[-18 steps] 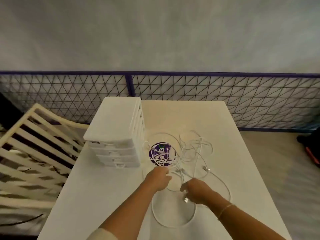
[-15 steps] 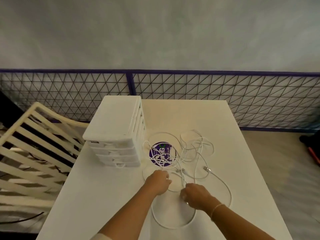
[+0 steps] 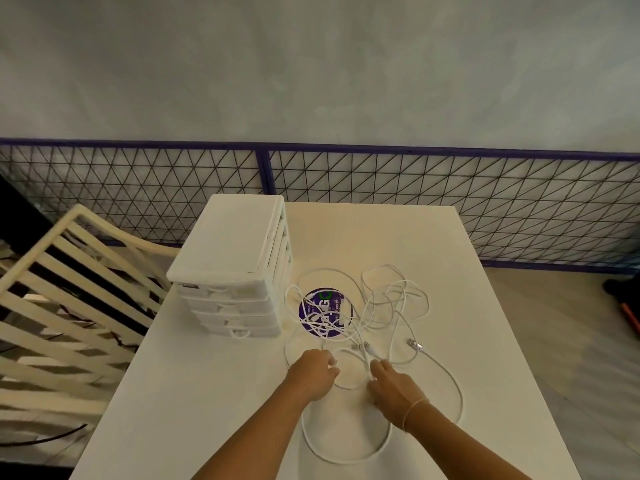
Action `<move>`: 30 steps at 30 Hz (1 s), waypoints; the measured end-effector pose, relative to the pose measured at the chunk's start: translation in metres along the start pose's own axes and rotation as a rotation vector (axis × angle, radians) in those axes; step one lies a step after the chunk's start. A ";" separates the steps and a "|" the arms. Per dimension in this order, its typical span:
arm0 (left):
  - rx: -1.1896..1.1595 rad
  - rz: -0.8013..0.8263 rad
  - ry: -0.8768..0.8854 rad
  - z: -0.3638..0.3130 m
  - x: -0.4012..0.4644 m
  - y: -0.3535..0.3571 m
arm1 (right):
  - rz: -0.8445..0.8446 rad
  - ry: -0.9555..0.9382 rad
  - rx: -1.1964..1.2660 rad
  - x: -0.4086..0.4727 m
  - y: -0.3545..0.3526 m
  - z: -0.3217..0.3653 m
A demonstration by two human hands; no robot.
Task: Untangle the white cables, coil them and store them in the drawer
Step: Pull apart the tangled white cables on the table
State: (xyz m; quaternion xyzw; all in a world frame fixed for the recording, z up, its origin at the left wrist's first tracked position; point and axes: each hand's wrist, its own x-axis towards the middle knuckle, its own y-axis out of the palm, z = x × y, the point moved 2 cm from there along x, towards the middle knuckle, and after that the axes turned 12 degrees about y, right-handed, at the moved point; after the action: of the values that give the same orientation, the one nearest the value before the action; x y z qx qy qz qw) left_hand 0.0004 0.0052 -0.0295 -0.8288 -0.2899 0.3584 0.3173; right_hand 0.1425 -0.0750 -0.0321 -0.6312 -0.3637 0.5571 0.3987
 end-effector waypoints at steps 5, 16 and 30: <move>-0.084 -0.079 0.040 -0.018 0.002 -0.010 | -0.180 -0.015 0.199 0.008 -0.036 0.007; -0.439 -0.182 0.154 -0.081 -0.003 -0.052 | -0.255 0.132 1.355 0.012 -0.143 -0.003; -0.402 -0.181 0.218 -0.068 -0.008 -0.069 | -0.335 0.059 1.478 -0.004 -0.198 -0.009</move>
State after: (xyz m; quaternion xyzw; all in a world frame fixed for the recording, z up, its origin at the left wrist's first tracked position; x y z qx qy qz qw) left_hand 0.0313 0.0215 0.0609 -0.8797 -0.3924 0.1721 0.2063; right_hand 0.1485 0.0035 0.1500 -0.1508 0.0239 0.5708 0.8068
